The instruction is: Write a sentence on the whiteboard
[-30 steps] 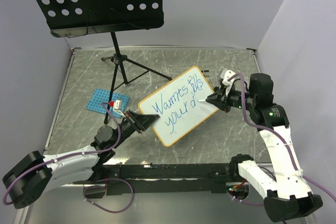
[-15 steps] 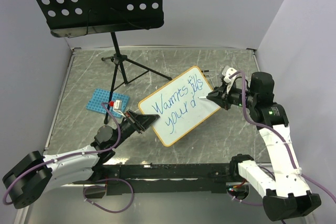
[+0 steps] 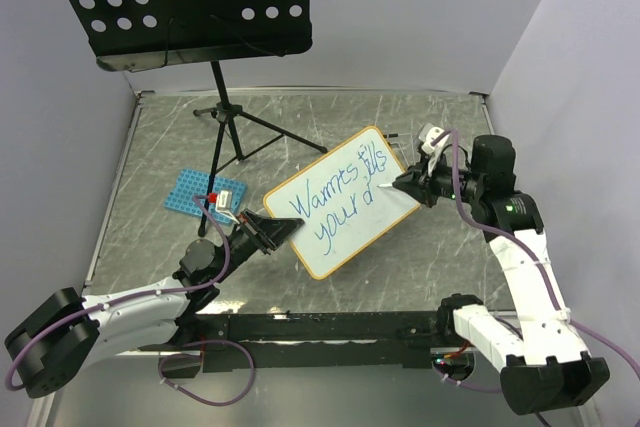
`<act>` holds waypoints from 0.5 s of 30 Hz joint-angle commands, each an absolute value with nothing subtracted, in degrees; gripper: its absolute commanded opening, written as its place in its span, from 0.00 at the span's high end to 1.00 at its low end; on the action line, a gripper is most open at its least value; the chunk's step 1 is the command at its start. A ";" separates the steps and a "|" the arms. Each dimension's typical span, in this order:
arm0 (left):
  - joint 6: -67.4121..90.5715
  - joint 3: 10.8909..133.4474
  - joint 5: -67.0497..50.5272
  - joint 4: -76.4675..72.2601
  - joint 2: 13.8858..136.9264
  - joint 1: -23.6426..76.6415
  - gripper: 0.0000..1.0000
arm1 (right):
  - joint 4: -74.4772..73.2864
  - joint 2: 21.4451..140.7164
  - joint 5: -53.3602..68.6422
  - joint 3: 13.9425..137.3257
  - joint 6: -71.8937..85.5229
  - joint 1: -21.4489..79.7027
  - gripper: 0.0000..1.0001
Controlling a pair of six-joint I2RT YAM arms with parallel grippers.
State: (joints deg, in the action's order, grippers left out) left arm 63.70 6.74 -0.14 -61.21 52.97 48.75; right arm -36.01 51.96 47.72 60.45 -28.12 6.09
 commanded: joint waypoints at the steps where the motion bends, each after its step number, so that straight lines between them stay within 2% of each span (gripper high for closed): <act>1: 64.60 9.05 -0.35 -69.87 51.94 48.43 0.99 | -33.84 53.17 47.90 59.59 -27.86 5.89 1.00; 15: 64.86 9.23 -0.79 -71.46 53.61 48.43 0.99 | -33.92 55.11 51.94 59.85 -28.12 6.33 1.00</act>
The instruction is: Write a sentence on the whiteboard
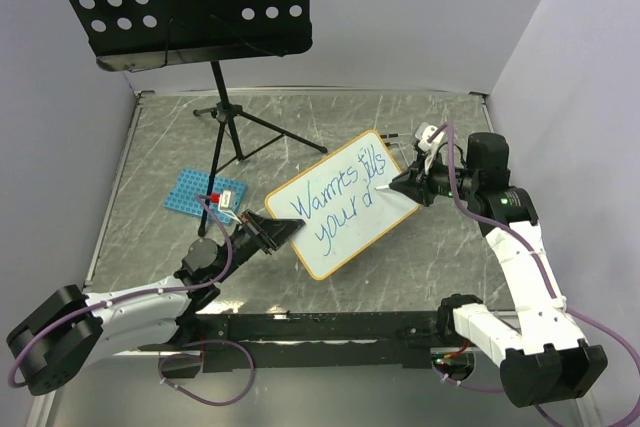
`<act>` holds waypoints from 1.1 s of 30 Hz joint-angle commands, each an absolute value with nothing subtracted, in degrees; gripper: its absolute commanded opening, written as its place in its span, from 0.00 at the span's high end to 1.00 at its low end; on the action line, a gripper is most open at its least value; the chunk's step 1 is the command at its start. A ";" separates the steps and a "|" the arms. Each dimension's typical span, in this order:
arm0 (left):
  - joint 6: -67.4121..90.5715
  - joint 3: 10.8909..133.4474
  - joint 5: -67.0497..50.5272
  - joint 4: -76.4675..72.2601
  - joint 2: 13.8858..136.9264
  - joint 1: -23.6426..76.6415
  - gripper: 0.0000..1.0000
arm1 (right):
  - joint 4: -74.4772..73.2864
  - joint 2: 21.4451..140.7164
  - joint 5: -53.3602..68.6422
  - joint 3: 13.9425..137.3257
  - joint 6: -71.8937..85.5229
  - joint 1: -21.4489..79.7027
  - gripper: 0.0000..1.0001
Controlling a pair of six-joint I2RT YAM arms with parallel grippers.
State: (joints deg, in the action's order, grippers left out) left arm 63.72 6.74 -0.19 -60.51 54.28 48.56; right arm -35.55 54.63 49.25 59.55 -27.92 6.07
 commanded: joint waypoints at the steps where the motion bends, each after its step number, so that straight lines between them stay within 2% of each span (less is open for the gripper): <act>1: 64.86 9.23 -0.70 -71.37 53.61 48.43 0.99 | -34.45 55.11 52.12 59.85 -28.30 6.33 1.00; 15: 64.95 9.23 -0.62 -71.11 53.61 48.43 0.99 | -32.52 52.03 48.96 57.66 -27.16 6.33 1.00; 33: 64.60 9.67 -0.97 -71.10 53.70 48.51 0.99 | -31.90 54.84 46.84 58.27 -26.46 6.42 1.00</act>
